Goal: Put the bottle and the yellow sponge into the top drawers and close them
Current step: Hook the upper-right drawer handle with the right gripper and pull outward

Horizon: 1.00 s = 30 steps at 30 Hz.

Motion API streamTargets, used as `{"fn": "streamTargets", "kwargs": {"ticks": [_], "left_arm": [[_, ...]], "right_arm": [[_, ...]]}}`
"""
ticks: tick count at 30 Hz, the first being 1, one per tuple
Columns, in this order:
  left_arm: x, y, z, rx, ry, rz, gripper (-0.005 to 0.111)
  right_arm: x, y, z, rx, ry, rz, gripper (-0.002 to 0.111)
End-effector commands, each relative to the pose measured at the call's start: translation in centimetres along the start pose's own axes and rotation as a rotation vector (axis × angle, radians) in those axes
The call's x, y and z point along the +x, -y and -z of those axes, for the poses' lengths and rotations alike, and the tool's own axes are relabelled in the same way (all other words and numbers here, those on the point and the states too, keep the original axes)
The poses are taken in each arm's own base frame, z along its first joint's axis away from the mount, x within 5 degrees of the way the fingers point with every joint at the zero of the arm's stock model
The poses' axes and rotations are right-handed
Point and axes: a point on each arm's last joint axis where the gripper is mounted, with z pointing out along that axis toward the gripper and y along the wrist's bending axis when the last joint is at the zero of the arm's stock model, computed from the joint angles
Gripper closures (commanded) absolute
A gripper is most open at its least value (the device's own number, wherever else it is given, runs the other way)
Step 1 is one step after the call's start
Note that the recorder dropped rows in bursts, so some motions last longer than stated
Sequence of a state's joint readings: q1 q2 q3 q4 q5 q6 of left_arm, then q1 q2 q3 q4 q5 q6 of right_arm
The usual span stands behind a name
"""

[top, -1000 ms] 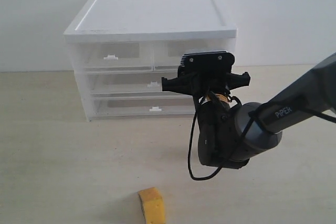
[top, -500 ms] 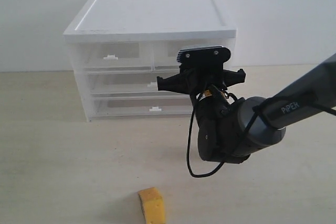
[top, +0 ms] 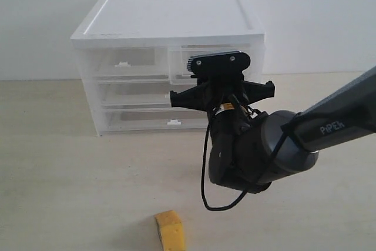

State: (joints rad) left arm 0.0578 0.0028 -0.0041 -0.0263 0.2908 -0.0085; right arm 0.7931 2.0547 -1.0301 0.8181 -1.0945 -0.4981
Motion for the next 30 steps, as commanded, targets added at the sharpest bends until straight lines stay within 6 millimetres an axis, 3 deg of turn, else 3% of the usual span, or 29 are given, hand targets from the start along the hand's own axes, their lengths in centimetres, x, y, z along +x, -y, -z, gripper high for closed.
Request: {"fn": "streamTargets", "kwargs": {"ticks": [1,9,17,23,27,28,30], "left_arm": [[0.1,0.0,0.0,-0.001,-0.002,0.007,0.102],[0.1,0.0,0.0,-0.001,-0.002,0.007,0.102],[0.1,0.0,0.0,-0.001,-0.002,0.007,0.102],[0.1,0.0,0.0,-0.001,-0.002,0.007,0.102],[0.1,0.0,0.0,-0.001,-0.002,0.007,0.102],[0.1,0.0,0.0,-0.001,-0.002,0.007,0.102],[0.1,0.0,0.0,-0.001,-0.002,0.007,0.102]], "right_arm": [[-1.3,0.3,1.8,-0.039,0.04,0.002,0.108],[-1.2,0.9,4.7,-0.08,0.016,0.009,0.108],[-1.3,0.9,6.1,-0.1,0.012,-0.034,0.104],[-1.1,0.4,6.5,-0.108,-0.013,-0.042,0.077],[-0.8,0.7,6.5,-0.081,-0.046,-0.058,0.046],[-0.5,0.9,6.5,-0.058,-0.074,-0.073,0.03],[-0.1,0.9,6.5,-0.056,-0.125,-0.075,0.02]]}}
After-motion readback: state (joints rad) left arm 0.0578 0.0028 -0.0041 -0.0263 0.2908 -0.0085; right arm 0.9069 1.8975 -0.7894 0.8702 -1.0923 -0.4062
